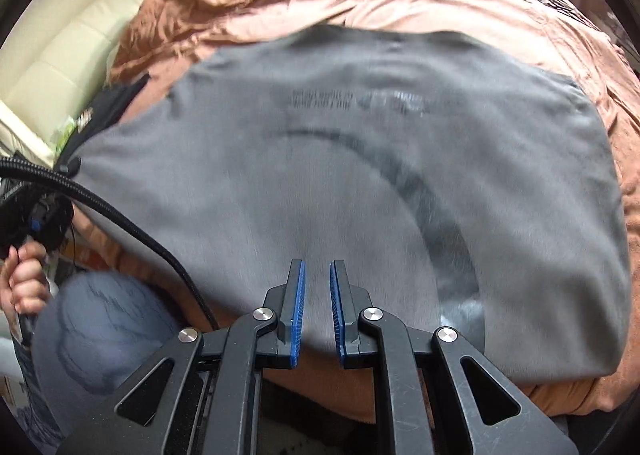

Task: Fold small clothes
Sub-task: 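Lift the side edge with the left gripper and fold it over while the right gripper opens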

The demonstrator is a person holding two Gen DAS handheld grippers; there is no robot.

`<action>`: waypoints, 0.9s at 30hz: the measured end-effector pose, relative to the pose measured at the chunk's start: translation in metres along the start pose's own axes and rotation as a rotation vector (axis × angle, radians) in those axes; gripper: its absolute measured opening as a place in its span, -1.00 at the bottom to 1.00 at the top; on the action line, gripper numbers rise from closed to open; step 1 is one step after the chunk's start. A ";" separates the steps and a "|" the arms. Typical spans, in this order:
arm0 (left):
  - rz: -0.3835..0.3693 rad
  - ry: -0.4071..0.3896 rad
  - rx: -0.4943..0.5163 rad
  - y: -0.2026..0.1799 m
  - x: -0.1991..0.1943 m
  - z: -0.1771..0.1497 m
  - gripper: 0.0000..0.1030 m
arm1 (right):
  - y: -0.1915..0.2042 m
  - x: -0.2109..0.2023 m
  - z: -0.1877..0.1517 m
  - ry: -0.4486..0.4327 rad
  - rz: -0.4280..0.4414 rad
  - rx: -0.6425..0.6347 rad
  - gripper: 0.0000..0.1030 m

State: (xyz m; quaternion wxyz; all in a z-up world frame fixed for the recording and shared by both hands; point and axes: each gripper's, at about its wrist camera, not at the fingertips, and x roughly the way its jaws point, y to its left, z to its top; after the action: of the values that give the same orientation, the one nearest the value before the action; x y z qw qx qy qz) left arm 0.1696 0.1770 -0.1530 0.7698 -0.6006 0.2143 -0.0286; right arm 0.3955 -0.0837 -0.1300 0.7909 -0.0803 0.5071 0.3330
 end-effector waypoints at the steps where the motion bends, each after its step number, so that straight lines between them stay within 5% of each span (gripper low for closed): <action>1: -0.003 0.004 0.005 -0.003 0.001 0.000 -0.87 | 0.000 0.001 -0.002 -0.006 -0.002 0.005 -0.81; 22: 0.025 0.086 0.201 -0.110 0.069 0.015 -0.87 | -0.032 0.028 -0.042 0.015 0.221 0.131 -0.81; 27: 0.033 0.117 0.250 -0.138 0.088 0.009 -0.87 | -0.047 0.006 -0.043 -0.055 0.179 0.107 -0.81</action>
State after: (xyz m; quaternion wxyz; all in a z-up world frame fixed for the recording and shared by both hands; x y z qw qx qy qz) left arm 0.2825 0.1208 -0.0485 0.8252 -0.4936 0.2634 -0.0773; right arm 0.3939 -0.1371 -0.1659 0.7748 0.0170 0.5072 0.3769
